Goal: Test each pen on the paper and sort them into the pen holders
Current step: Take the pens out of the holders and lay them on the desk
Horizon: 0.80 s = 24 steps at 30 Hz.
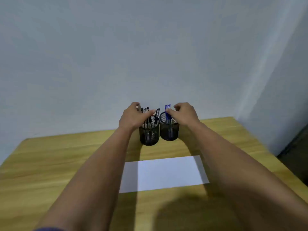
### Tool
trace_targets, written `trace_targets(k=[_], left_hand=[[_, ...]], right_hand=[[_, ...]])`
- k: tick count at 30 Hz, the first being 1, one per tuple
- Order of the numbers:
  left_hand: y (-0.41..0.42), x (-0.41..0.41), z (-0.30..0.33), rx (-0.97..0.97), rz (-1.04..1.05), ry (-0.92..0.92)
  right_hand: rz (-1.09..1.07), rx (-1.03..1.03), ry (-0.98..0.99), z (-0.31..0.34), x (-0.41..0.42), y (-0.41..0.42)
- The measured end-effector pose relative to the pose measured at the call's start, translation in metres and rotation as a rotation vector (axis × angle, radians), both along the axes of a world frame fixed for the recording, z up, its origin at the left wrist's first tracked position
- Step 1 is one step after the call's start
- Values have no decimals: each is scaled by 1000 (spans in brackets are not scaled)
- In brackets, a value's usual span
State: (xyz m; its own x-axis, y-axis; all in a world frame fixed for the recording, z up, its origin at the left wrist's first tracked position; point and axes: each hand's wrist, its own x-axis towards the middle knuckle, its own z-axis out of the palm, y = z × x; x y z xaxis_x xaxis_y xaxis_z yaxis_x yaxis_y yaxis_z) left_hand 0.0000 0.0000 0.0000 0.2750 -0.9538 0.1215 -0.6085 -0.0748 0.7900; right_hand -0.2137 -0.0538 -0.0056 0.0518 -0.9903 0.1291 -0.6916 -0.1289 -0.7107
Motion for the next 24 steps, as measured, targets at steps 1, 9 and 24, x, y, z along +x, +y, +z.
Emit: trace_targets(k=[1,9,24], left_hand=[[-4,-1,0,-4,-6,30],[-26,-2,-13,26,-115,200],[-27,-1,-23,75,-264,411]], right_hand=[[-4,4,-35,-2,2,-7],[85,51,-192,-18,7,-26],[109,45,-383,-31,9,-37]])
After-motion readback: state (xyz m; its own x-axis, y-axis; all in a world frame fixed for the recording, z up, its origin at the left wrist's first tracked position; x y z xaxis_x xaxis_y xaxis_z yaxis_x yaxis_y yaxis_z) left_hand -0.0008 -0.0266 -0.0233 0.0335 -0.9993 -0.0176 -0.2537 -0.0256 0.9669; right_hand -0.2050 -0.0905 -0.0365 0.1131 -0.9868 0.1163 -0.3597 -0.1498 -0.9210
